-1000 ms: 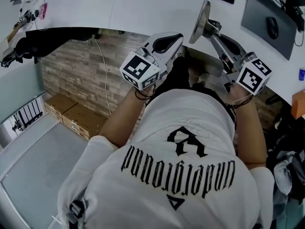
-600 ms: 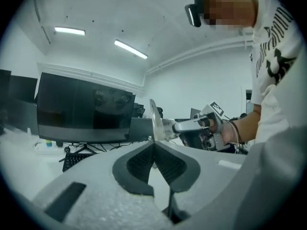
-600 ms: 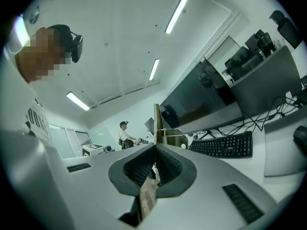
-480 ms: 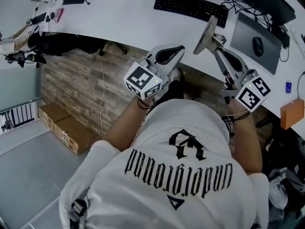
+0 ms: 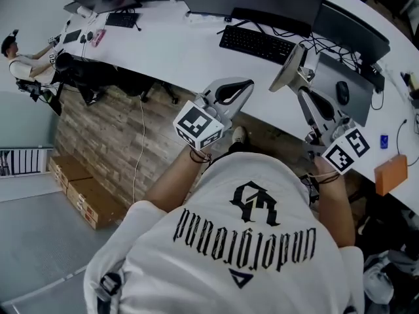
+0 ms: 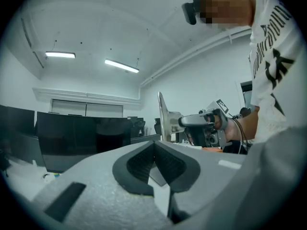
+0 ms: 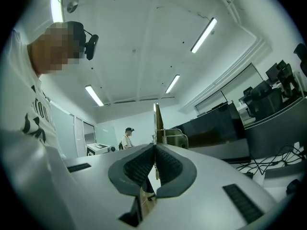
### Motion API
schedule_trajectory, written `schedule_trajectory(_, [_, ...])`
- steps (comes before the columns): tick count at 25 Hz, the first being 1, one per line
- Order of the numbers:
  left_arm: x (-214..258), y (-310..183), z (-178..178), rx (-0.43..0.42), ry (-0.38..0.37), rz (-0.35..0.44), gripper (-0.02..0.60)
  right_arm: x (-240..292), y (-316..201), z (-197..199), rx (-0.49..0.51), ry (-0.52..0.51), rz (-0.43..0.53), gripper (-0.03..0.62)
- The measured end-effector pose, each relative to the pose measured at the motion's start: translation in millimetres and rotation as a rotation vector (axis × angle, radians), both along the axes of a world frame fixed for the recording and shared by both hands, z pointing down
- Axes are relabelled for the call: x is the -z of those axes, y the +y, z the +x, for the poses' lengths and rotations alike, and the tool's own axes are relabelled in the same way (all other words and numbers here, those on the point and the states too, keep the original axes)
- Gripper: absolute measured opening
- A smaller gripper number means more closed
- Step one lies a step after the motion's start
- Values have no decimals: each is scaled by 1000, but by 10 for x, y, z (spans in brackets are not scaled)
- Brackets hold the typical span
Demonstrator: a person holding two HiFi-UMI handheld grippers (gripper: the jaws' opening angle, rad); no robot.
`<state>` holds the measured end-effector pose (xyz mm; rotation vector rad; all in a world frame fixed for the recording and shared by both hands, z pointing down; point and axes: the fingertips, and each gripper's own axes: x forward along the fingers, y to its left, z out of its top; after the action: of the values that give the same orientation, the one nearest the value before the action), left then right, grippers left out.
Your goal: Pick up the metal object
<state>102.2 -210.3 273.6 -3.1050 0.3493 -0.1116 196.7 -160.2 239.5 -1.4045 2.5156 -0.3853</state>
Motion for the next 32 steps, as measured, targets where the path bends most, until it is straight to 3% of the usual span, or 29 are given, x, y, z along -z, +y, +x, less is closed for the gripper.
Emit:
schedule_trajectory(6, [113, 154, -2, 7, -10, 45, 14, 184, 111, 5, 25, -28, 34, 17])
schedule_trajectory(19, [186, 815, -238, 75, -21, 20, 14, 289, 768, -88, 83, -10, 45, 17])
schedule_trajectory(32, [322, 1237, -798, 79, -6, 7, 14, 250, 1244, -461, 40, 10, 36, 17])
